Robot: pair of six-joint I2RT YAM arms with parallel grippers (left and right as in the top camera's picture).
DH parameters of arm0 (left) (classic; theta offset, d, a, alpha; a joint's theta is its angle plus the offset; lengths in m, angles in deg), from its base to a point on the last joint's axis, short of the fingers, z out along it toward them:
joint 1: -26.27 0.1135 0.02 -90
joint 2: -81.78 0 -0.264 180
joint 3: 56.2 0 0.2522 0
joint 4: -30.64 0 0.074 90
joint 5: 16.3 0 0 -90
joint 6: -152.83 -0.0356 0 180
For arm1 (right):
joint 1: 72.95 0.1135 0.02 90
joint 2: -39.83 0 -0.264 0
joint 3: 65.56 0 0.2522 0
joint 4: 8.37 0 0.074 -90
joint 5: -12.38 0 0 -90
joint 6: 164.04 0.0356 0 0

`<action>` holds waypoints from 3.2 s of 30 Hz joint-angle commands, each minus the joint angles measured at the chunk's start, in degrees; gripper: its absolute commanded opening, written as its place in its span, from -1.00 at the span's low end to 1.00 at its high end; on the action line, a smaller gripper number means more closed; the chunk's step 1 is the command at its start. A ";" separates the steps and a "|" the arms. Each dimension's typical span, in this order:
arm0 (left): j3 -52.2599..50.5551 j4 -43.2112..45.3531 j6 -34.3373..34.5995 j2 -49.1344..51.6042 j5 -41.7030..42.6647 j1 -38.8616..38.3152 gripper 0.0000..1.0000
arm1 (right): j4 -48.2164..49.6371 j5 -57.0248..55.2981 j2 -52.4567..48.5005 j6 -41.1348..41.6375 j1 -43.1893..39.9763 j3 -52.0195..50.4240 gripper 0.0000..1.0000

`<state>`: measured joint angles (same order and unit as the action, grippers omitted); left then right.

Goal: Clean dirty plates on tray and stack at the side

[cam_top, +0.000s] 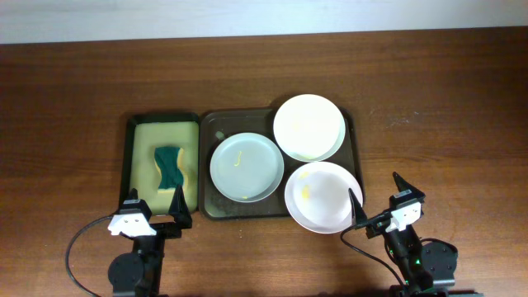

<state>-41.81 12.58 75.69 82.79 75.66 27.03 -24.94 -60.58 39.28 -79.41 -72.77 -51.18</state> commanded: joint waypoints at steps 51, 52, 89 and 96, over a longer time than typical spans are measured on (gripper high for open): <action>48.37 -30.38 -4.63 19.87 5.64 -0.22 0.99 | -26.51 4.87 -26.75 22.38 -0.20 43.67 0.97; 54.95 -35.67 -7.30 24.92 5.18 -0.22 0.99 | -31.61 4.85 -32.70 22.36 -0.20 49.62 0.97; 87.49 -70.66 -3.26 86.64 -0.33 -0.22 0.39 | -60.52 -1.33 -106.71 27.10 20.81 87.60 -0.25; 87.49 -71.87 -3.28 86.64 -0.31 -0.22 0.38 | -54.29 -10.86 -114.51 37.92 28.70 87.32 -0.16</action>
<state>45.16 -59.17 72.08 169.26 76.18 27.03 -79.91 -68.82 -72.94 -45.59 -44.79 36.88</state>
